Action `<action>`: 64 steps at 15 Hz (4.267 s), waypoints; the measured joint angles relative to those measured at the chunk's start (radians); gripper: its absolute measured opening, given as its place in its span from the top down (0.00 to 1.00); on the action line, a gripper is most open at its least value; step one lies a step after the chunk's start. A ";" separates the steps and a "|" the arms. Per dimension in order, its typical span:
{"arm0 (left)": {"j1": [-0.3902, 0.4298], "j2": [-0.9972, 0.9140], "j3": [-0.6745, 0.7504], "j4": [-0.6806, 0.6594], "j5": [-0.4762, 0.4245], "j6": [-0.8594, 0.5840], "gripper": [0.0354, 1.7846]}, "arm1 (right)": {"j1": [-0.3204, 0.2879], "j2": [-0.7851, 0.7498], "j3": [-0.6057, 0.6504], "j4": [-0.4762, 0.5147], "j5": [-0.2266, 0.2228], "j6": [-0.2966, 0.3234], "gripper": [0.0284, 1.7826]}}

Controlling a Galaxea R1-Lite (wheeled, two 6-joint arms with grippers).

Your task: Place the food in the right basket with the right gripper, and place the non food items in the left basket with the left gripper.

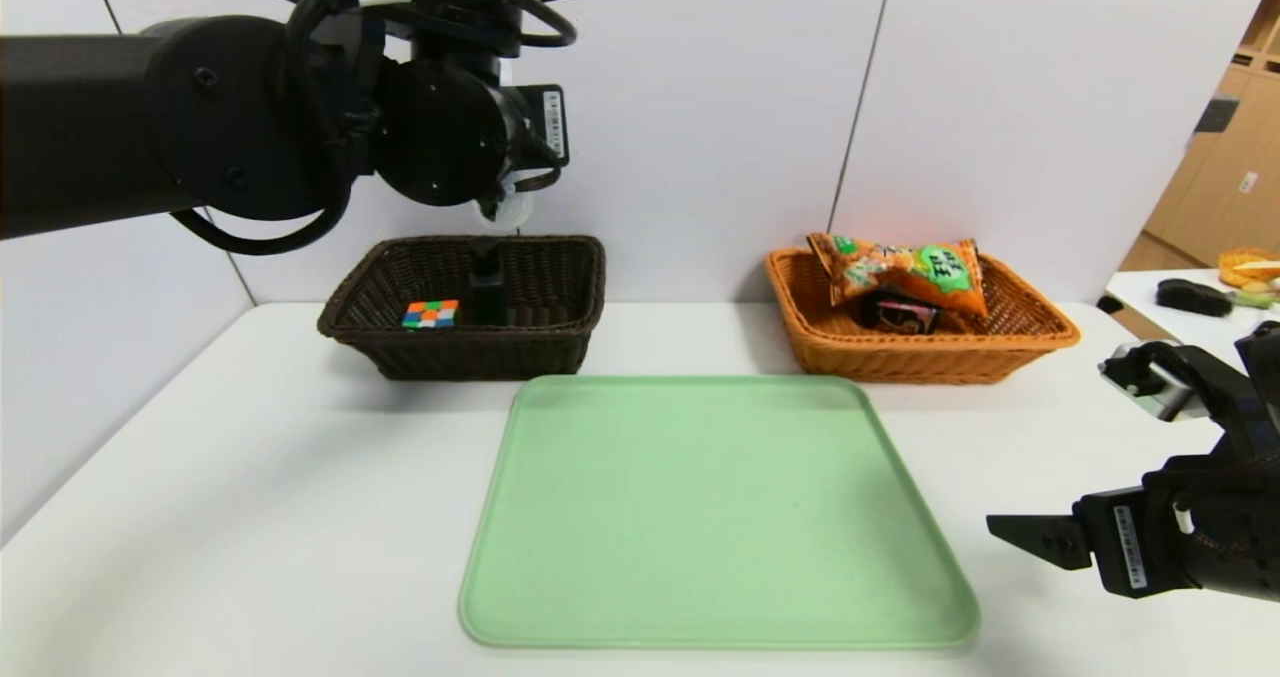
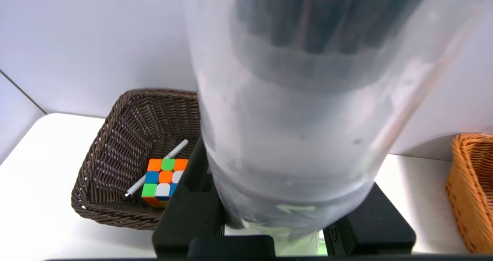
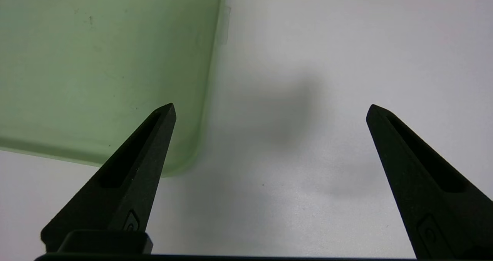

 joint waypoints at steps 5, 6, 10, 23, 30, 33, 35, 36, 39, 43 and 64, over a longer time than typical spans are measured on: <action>0.078 0.057 0.023 -0.002 -0.107 -0.077 0.64 | 0.000 -0.001 0.004 0.000 -0.001 -0.001 0.04; 0.084 0.074 0.025 -0.003 -0.134 -0.091 0.64 | 0.000 -0.001 0.004 0.000 -0.002 -0.001 0.04; 0.095 0.143 0.023 -0.010 -0.195 -0.111 0.64 | 0.000 -0.003 0.007 0.001 -0.003 0.002 0.04; 0.129 0.330 0.015 -0.205 -0.182 0.014 0.64 | -0.001 -0.016 0.015 0.000 -0.002 -0.001 0.04; 0.137 0.363 0.016 -0.236 -0.181 0.026 0.38 | 0.002 -0.011 0.015 0.000 -0.002 -0.003 0.04; 0.139 0.351 0.010 -0.235 -0.176 0.037 0.27 | 0.002 -0.011 0.015 0.000 -0.002 -0.002 0.04; 0.134 0.303 -0.022 -0.227 -0.158 0.080 0.22 | 0.002 -0.011 0.015 0.000 -0.002 -0.002 0.04; 0.127 0.272 -0.056 -0.211 -0.139 0.111 0.20 | 0.002 -0.011 0.014 -0.001 -0.002 -0.002 0.04; 0.097 0.154 -0.146 -0.053 -0.110 0.154 0.15 | 0.002 -0.016 0.000 0.000 -0.002 -0.001 0.04; 0.063 -0.026 -0.150 0.328 -0.259 0.118 0.11 | -0.001 -0.023 -0.117 0.039 -0.002 -0.023 0.04; 0.646 -1.274 0.986 0.457 -0.373 0.085 0.06 | -0.207 -0.319 -0.413 0.539 -0.003 -0.111 0.04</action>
